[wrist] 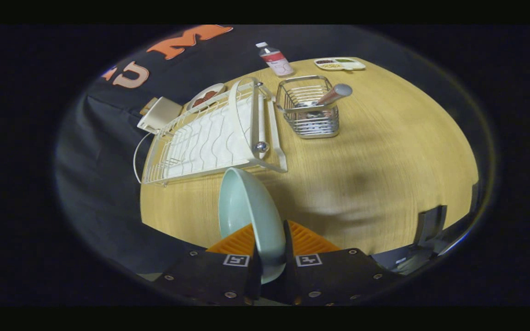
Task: Take the plate from the dish rack, then take the spoon from the basket and place it into the plate.
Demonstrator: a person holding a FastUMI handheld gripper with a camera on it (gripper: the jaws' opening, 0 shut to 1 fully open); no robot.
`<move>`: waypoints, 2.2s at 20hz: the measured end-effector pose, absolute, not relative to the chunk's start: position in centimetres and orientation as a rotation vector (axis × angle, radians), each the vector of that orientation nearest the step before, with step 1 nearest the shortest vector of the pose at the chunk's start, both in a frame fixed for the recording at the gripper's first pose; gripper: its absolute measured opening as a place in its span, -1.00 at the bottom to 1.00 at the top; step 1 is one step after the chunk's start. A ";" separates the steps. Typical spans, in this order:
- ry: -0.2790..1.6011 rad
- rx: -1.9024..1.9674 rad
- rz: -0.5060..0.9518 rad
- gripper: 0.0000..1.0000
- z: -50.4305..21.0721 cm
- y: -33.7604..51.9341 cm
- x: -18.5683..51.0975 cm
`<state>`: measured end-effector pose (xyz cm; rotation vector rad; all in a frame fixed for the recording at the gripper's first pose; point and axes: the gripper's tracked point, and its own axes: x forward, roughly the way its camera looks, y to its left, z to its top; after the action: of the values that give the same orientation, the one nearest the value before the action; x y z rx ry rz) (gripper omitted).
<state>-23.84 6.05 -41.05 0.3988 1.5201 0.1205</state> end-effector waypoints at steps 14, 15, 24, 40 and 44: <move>1.374 0.322 0.055 -0.23 -44.4 3.4 -21.7; 1.329 0.334 0.045 -0.13 -43.7 3.0 -20.9; 0.956 0.192 0.009 0.40 -39.4 -0.7 -13.7; 0.759 0.043 0.015 -0.55 -40.2 -1.4 -8.0; 0.765 0.035 0.020 -0.73 -38.7 -1.7 -7.9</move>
<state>-7.85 -1.67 -38.67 0.0351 0.7653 0.0196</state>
